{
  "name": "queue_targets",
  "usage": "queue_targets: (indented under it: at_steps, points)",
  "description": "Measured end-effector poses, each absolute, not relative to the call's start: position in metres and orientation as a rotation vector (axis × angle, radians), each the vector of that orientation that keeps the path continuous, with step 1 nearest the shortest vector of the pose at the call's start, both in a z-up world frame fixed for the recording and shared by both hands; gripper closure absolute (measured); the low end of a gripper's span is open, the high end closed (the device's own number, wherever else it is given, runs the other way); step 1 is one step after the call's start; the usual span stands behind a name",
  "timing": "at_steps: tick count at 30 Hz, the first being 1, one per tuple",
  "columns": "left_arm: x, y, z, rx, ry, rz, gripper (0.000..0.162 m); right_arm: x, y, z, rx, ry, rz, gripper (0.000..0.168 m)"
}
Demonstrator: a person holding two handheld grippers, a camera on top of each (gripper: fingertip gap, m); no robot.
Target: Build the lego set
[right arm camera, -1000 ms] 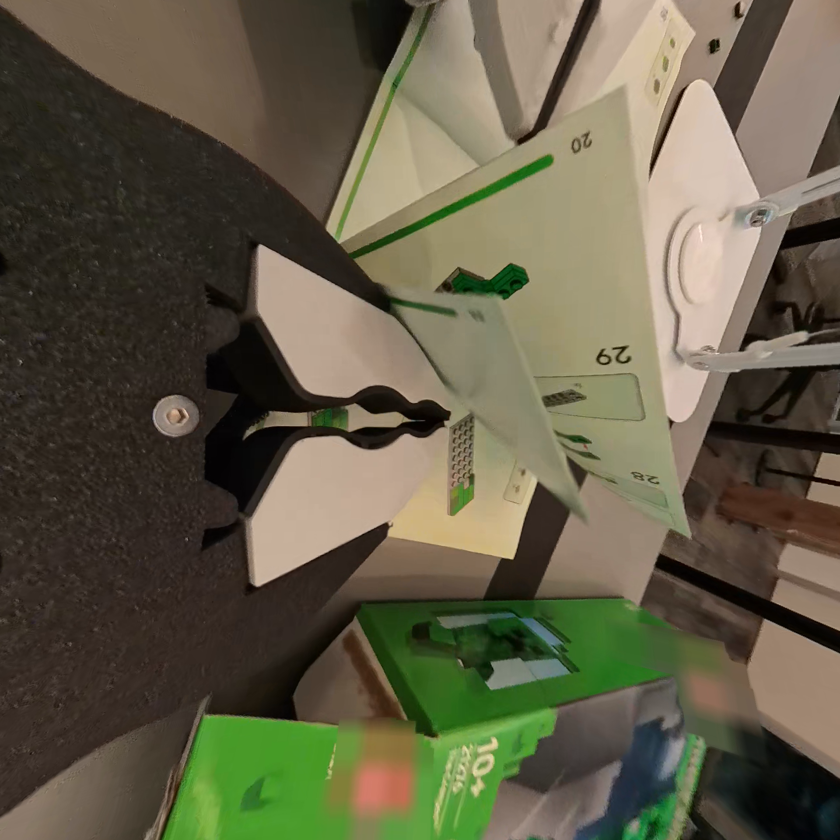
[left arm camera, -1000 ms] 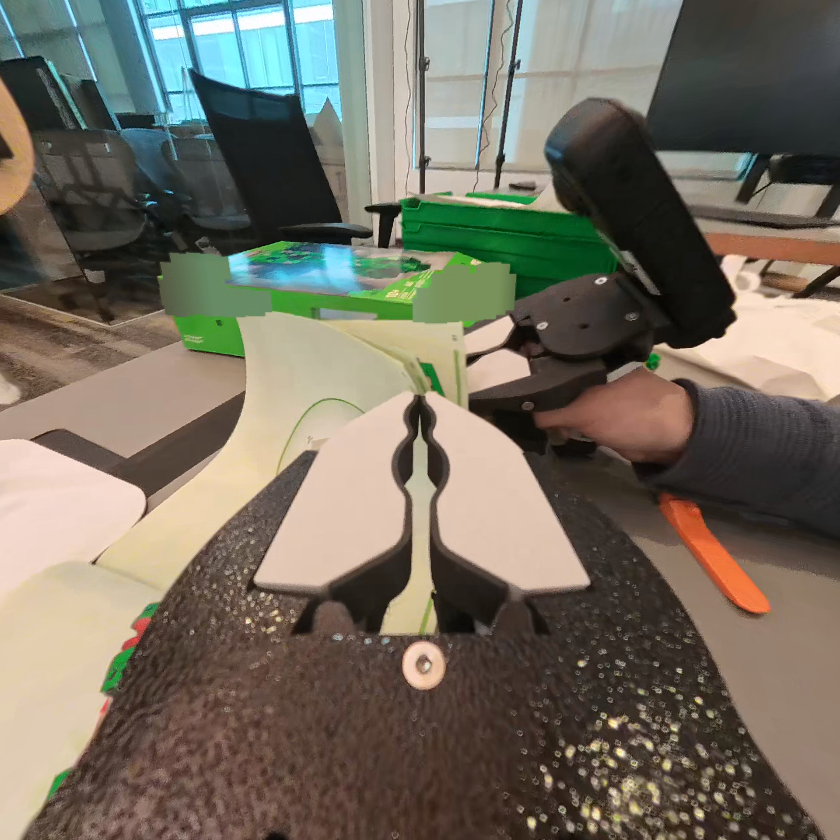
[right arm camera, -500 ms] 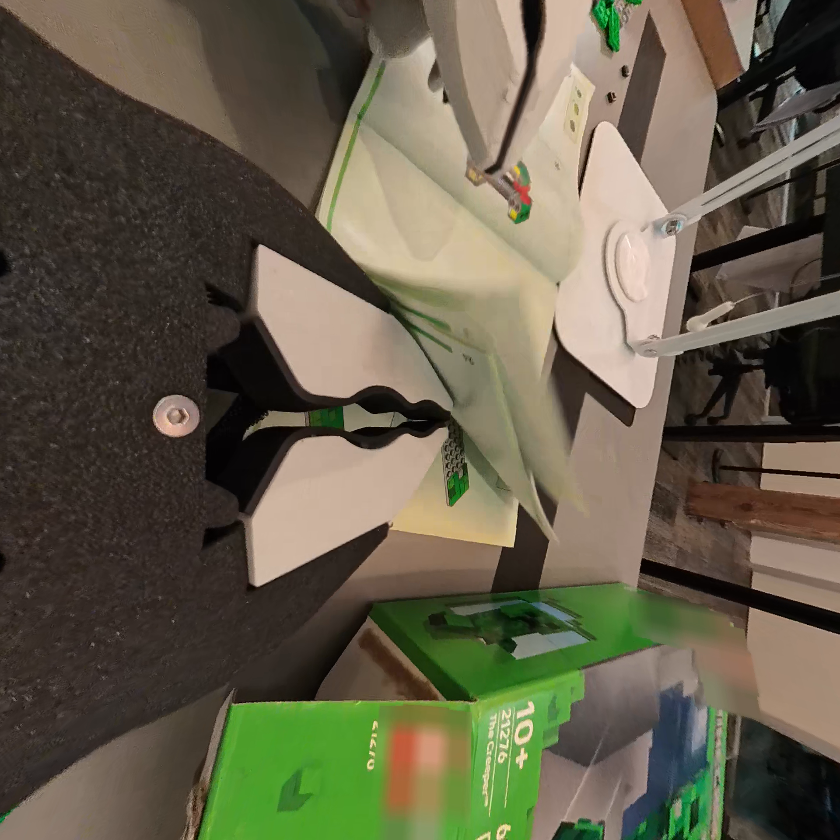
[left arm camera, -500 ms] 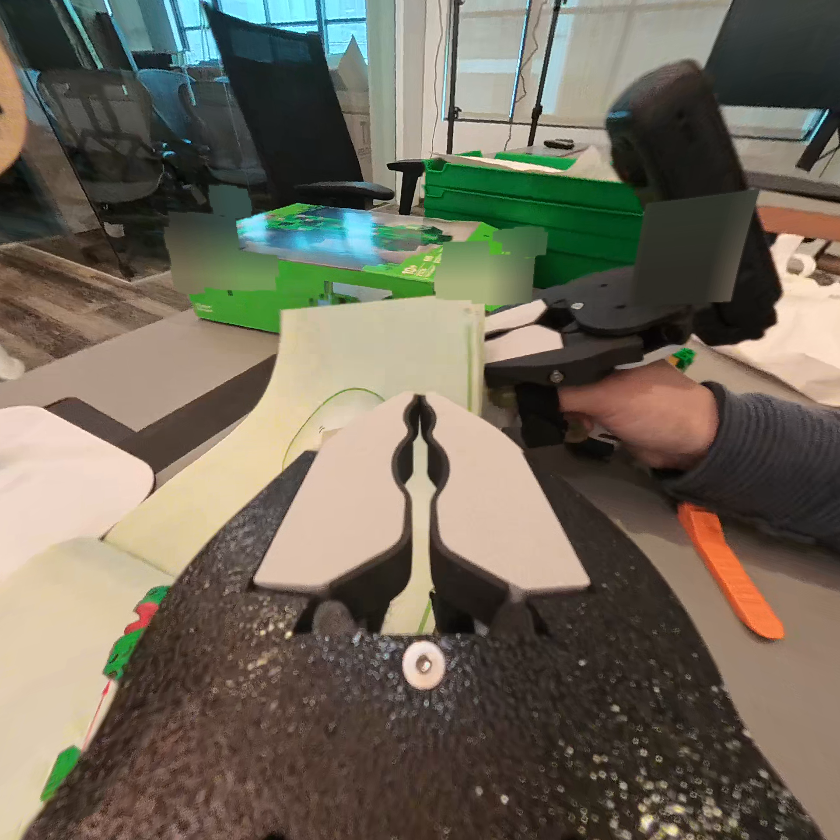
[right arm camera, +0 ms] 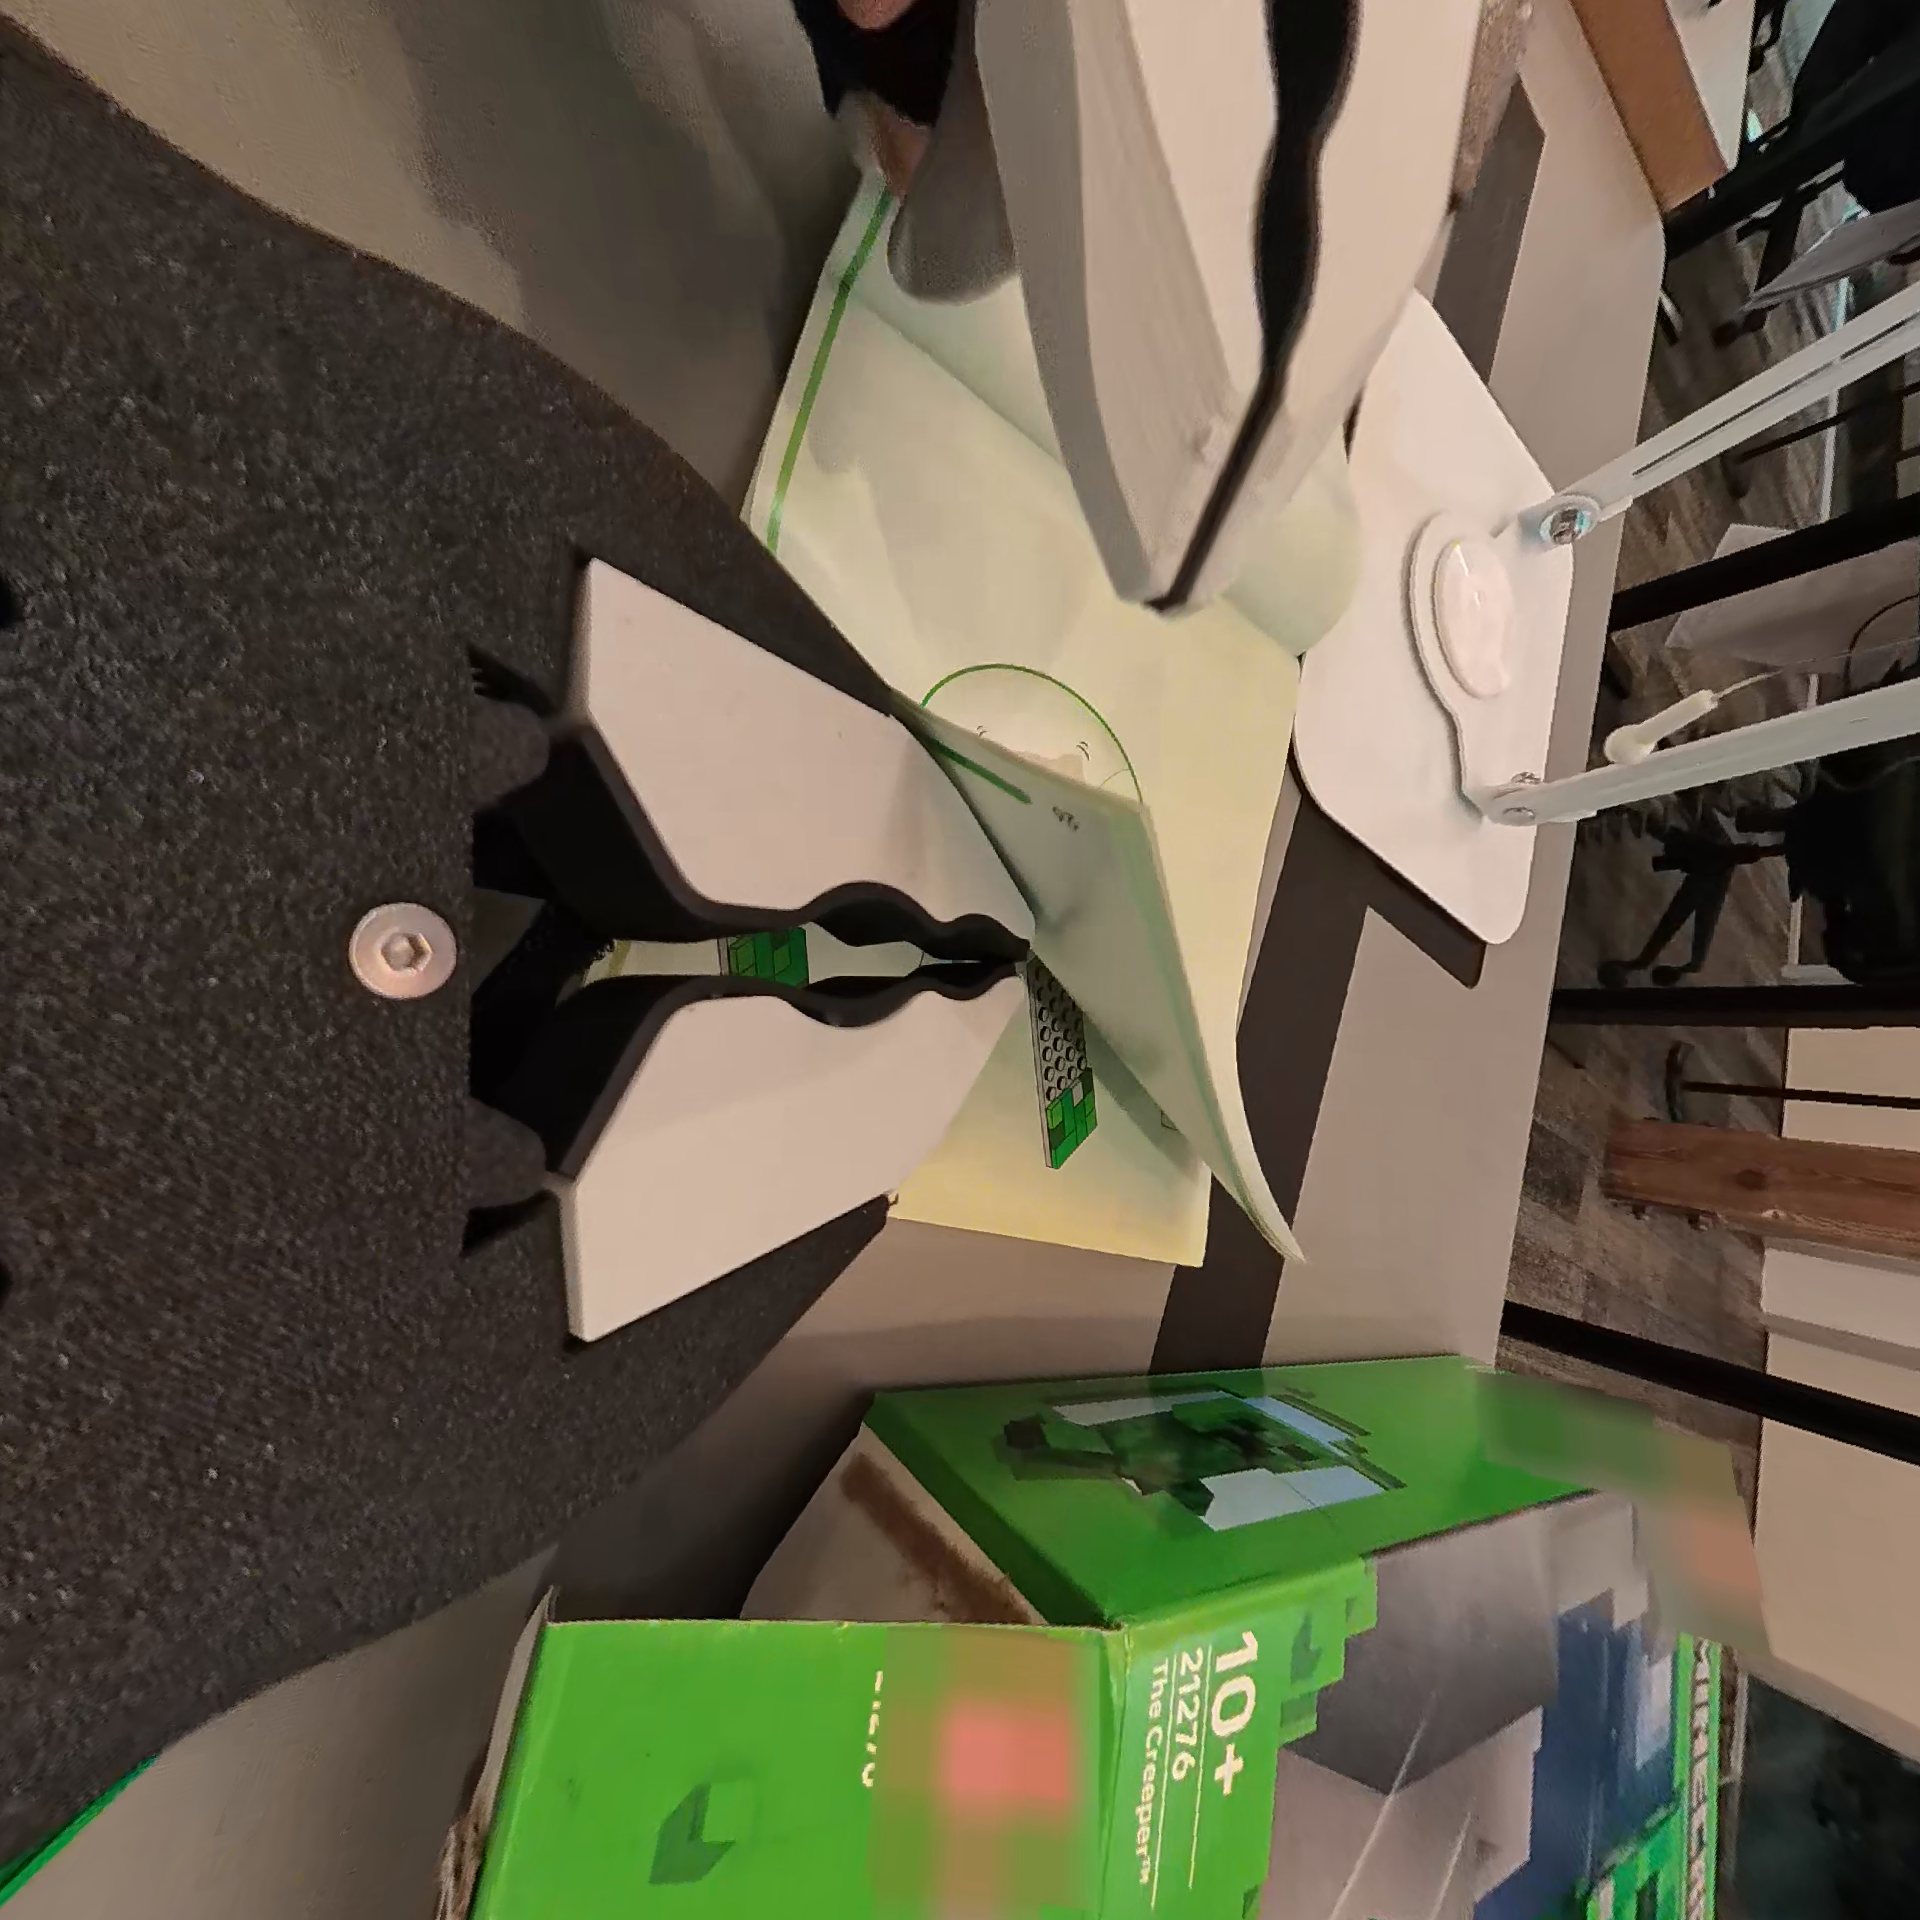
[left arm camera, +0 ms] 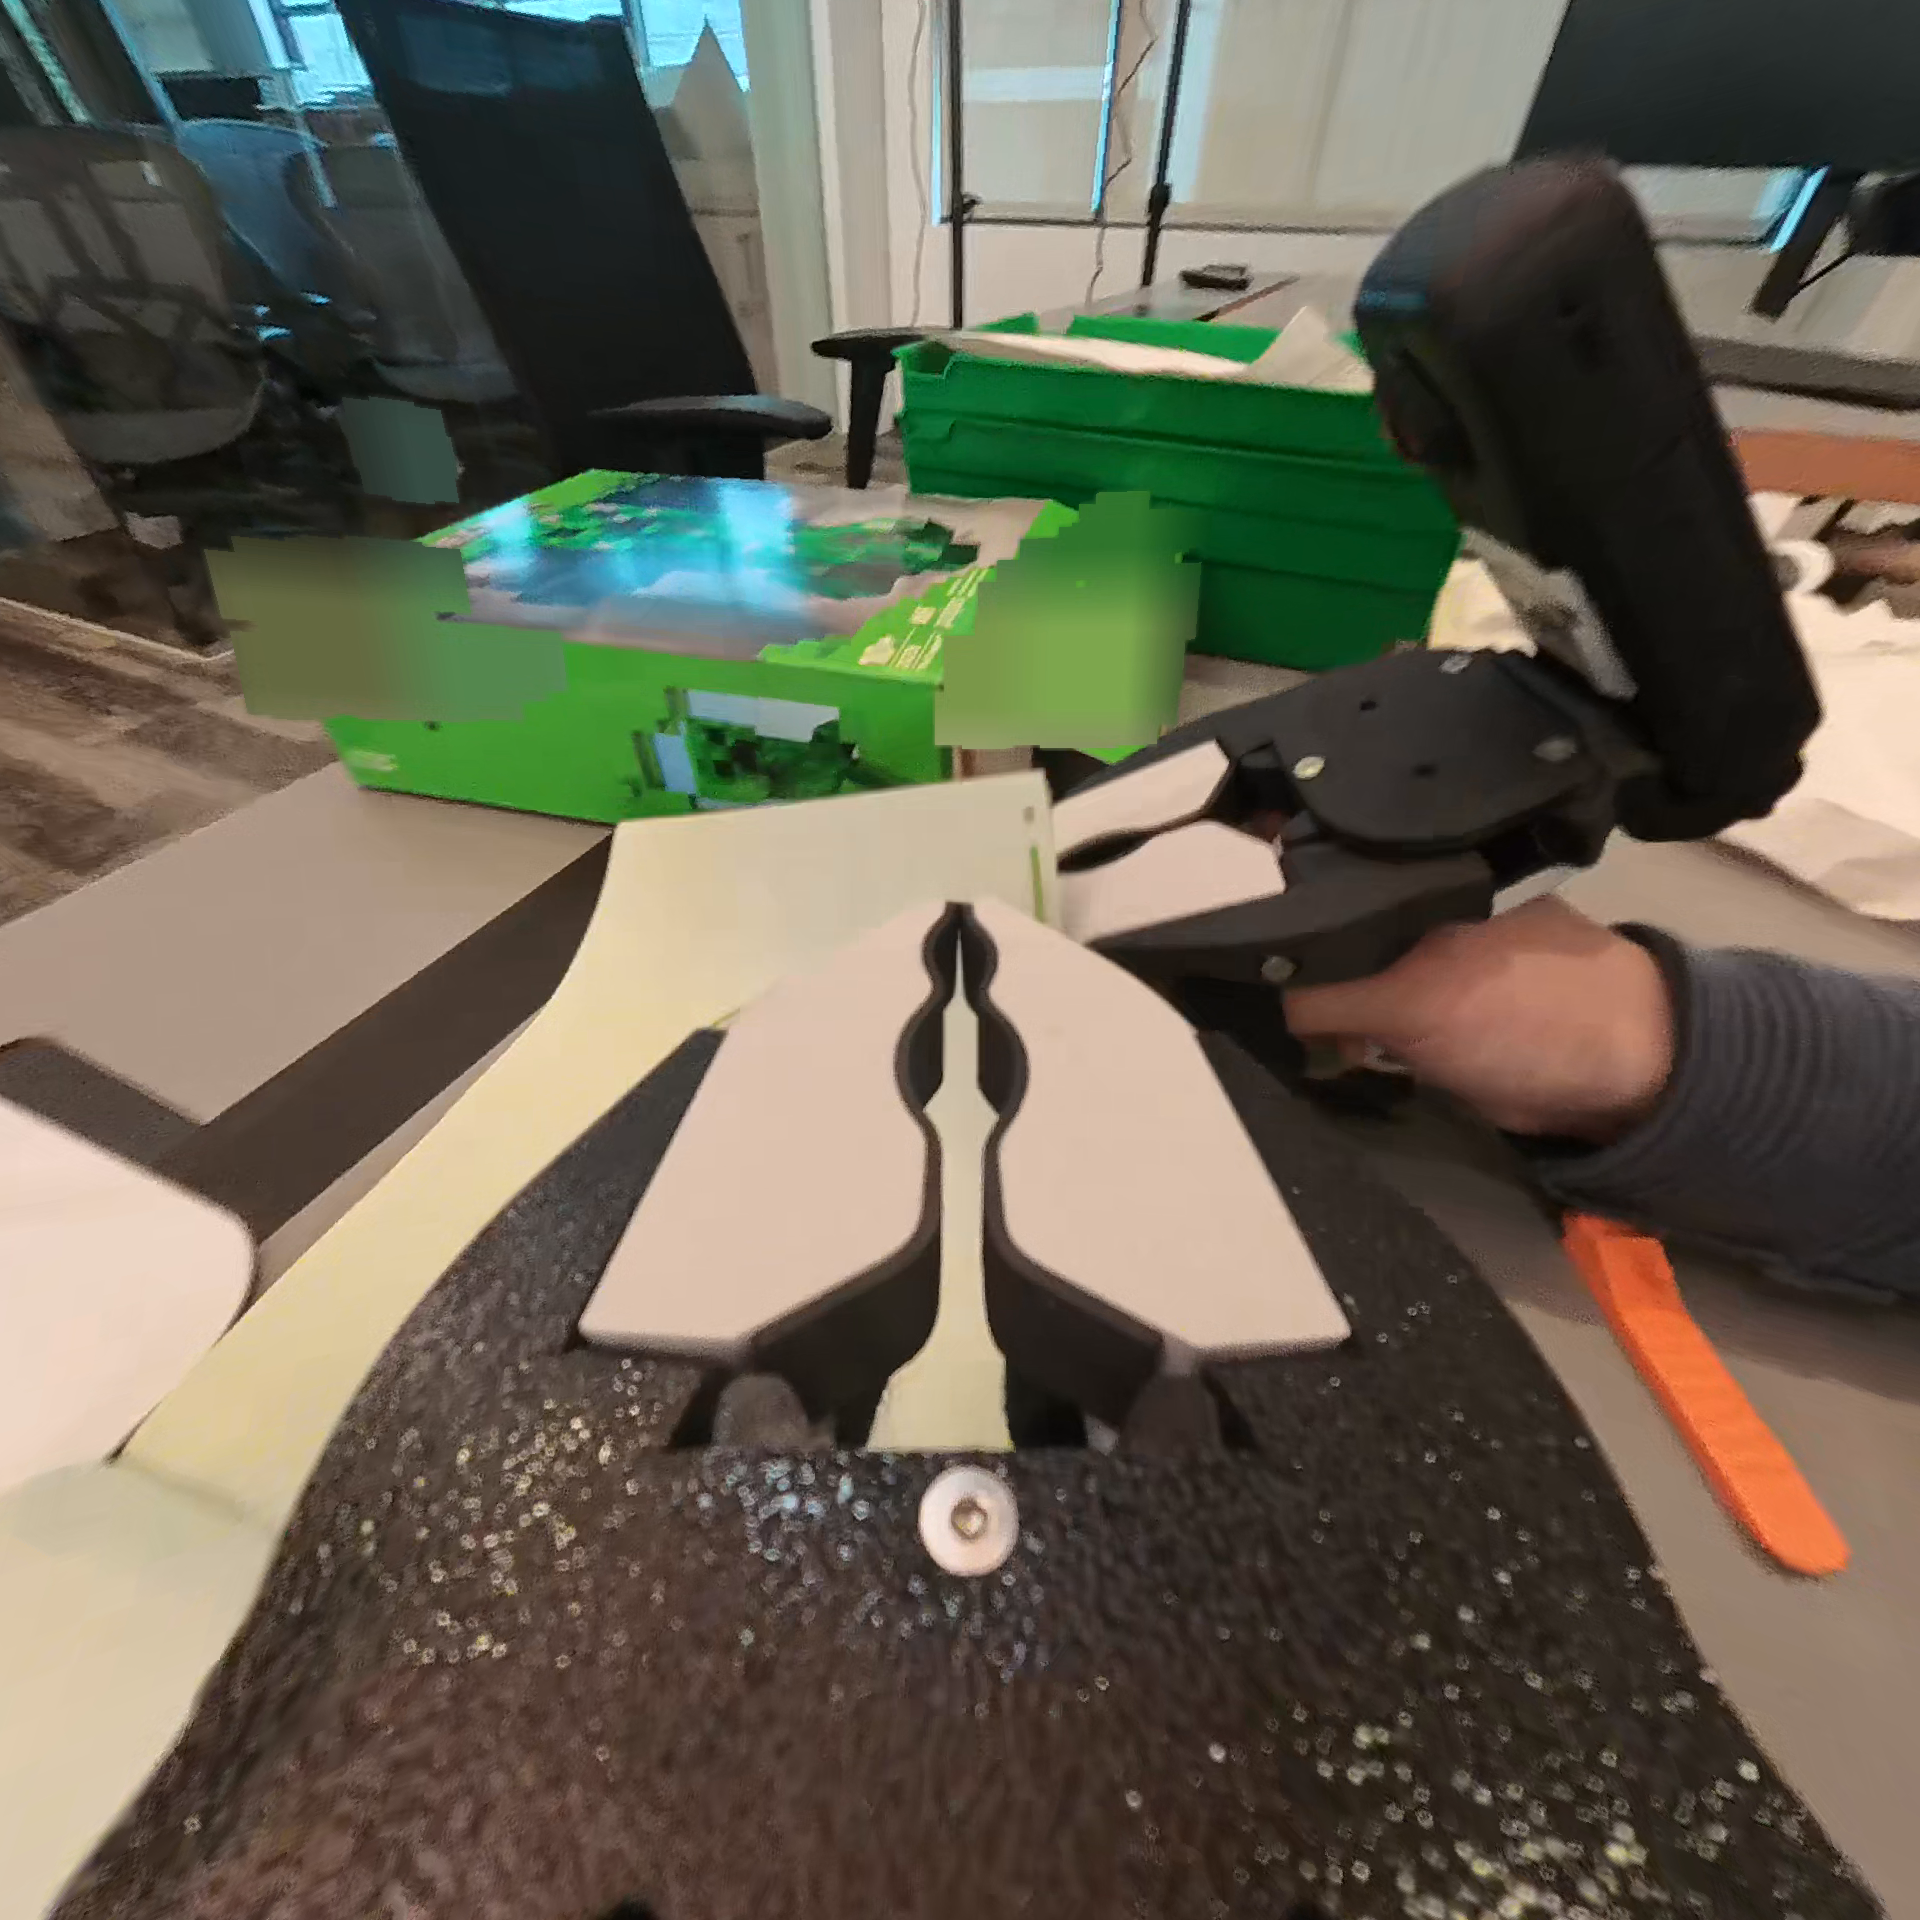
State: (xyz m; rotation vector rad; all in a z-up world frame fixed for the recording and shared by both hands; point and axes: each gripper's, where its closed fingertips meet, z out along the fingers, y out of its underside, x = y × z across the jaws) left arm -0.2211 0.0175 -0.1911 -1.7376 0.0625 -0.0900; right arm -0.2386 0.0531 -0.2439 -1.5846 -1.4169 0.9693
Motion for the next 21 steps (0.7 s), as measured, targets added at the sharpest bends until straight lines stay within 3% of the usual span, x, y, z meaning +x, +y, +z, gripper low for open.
queue_targets:
  at_steps: [1, 2, 6, 14, 21]
  points:
    - [-0.219, 0.022, -0.188, -1.721, 0.065, -0.129, 0.158, -0.239, 0.053, -0.244, -1.586, -1.416, 0.974, 0.168]
    - [-0.216, 0.025, -0.185, -1.708, 0.069, -0.178, 0.144, -0.239, 0.053, -0.244, -1.588, -1.415, 0.976, 0.168]
    - [-0.213, 0.034, -0.188, -1.720, 0.056, -0.296, 0.125, -0.239, 0.053, -0.244, -1.591, -1.415, 0.980, 0.168]
    - [-0.222, 0.037, -0.190, -1.697, 0.004, -0.313, 0.132, -0.239, 0.052, -0.245, -1.586, -1.430, 0.970, 0.168]
    - [-0.219, 0.038, -0.187, -1.686, -0.010, -0.363, 0.128, -0.239, 0.051, -0.246, -1.578, -1.440, 0.956, 0.168]
